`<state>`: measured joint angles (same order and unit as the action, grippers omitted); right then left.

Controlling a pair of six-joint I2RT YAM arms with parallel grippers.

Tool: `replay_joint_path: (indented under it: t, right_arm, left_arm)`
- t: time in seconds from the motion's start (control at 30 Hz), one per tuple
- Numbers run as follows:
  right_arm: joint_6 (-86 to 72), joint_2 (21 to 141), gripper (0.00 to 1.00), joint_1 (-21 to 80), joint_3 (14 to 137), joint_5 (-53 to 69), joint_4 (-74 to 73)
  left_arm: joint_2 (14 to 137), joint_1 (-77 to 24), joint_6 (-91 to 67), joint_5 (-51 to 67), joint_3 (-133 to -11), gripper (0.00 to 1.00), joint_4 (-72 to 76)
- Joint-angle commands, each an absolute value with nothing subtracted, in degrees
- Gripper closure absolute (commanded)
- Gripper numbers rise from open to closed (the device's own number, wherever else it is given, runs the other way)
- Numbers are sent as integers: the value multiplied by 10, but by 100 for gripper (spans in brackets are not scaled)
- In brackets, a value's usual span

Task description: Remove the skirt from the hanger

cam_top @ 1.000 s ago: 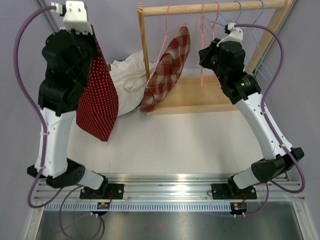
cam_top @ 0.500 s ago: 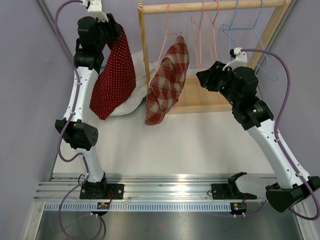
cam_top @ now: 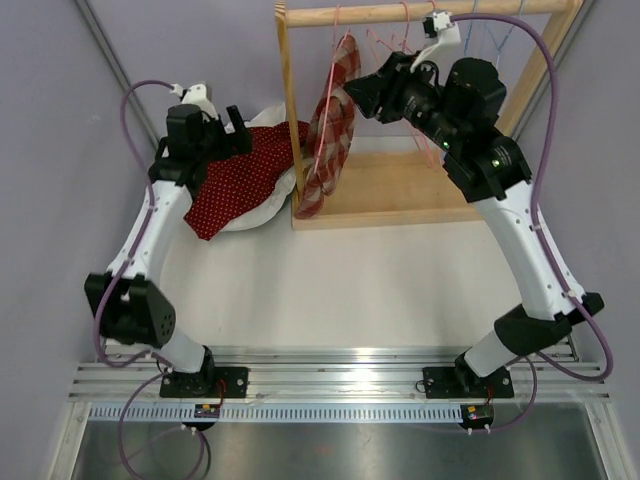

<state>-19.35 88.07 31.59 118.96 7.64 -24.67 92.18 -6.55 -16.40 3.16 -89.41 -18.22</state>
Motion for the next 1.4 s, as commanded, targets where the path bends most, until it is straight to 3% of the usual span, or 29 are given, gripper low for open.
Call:
replay_joint_path:
  t: [0.0,0.23,0.47,0.53,0.63,0.67,0.77,1.07,1.37]
  right_arm:
    - [-171,962,55,334,1268,62,-305]
    - [-169,1093,56,361,1389,32,-341]
    - [-184,1102,61,375,1358,5,-320]
    - [-188,1097,61,379,1347,5,-312]
    - [-185,1087,51,384,1346,11,-312]
    - [-182,1082,43,386,1346,11,-313]
    - [-164,1053,38,391,1343,-29,-312]
    - [-127,981,34,391,1318,-126,-313]
    - [-126,1003,34,391,1327,-163,-339]
  left_arm:
    - [782,-63,-179,35,-833,1,-153]
    - [558,-74,-176,65,-605,1,-178]
    - [413,-75,-154,85,-497,1,-217]
    - [401,-76,-157,80,-483,1,-214]
    - [397,-76,-162,96,-471,1,-200]
    - [402,-76,-162,98,-475,1,-200]
    - [408,-76,-159,90,-480,1,-206]
    - [400,-76,-156,85,-475,1,-207]
    - [396,-77,-155,85,-475,1,-207]
